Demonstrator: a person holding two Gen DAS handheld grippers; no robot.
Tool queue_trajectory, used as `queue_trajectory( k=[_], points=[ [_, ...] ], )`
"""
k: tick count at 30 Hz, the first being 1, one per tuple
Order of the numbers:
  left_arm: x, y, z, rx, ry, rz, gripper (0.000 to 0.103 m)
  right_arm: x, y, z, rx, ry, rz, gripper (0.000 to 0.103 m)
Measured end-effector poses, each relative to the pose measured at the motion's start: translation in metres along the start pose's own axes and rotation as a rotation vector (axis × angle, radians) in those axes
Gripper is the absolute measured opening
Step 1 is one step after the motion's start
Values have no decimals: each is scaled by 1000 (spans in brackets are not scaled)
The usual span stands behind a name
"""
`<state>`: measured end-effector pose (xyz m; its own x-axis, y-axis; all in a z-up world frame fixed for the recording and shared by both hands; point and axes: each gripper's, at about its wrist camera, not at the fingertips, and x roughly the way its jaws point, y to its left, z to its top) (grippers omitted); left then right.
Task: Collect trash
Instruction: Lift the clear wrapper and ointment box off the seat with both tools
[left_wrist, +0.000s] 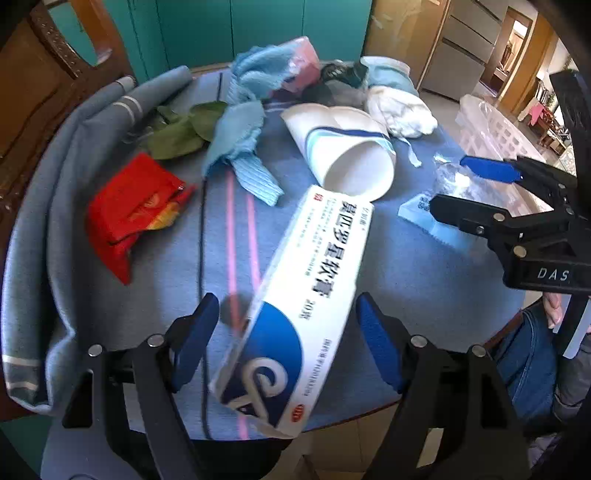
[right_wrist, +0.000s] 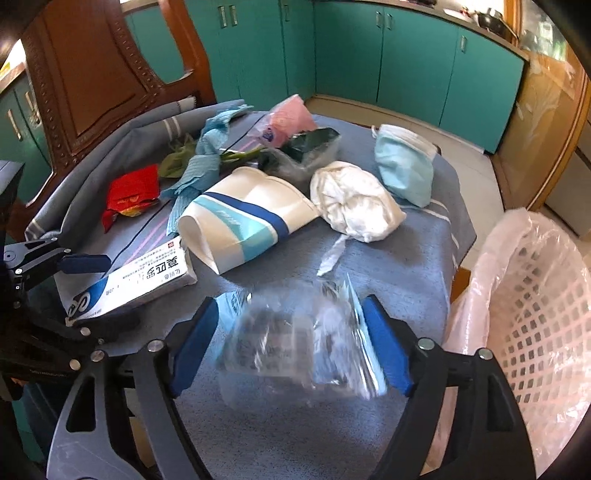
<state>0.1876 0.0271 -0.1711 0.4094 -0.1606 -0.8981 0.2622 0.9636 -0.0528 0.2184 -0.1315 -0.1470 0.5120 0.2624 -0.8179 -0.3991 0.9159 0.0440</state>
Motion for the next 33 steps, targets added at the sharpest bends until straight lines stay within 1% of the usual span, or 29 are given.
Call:
queue_trajectory(
  k=[3, 5, 7, 10, 12, 13, 14, 15, 20, 21, 22, 23, 25, 29, 33],
  points=[
    [4, -6, -2, 16, 9, -13, 77, 3, 1, -1, -11, 8, -6, 81],
    [4, -9, -2, 22, 5, -1, 77, 6, 2, -2, -20, 17, -22, 81],
    [4, -9, -1, 13, 3, -8, 77, 7, 3, -3, -29, 22, -32, 81],
    [4, -9, 0, 11, 1, -4, 73, 5, 7, -4, -61, 33, -22, 81],
    [4, -9, 0, 13, -2, -2, 67, 2, 9, -6, -76, 32, -15, 81],
    [3, -9, -1, 15, -10, 2, 64, 1, 10, -7, -84, 32, -9, 83],
    [2, -9, -2, 17, -16, 6, 56, -1, 11, -8, -91, 31, -6, 85],
    [1, -9, -2, 18, -23, 9, 50, -1, 11, -10, -97, 31, -5, 87],
    [-1, -7, -1, -21, -44, -1, 49, 9, 19, -16, -132, 58, -18, 86],
    [-2, -7, -1, -30, -49, -3, 48, 9, 20, -17, -133, 56, -13, 83],
    [-3, -7, -2, -37, -53, -2, 48, 9, 21, -16, -132, 55, -6, 77],
    [-6, -7, -2, -44, -62, 1, 48, 7, 21, -16, -128, 50, 1, 75],
    [-14, -9, -3, -50, -87, 15, 48, 2, 19, -14, -112, 32, 25, 67],
    [-35, -12, -6, -63, -146, 48, 48, -11, 12, -9, -74, -11, 43, 66],
    [-55, -14, -7, -86, -200, 69, 48, -32, 1, -5, -43, -83, 52, 66]
  ],
)
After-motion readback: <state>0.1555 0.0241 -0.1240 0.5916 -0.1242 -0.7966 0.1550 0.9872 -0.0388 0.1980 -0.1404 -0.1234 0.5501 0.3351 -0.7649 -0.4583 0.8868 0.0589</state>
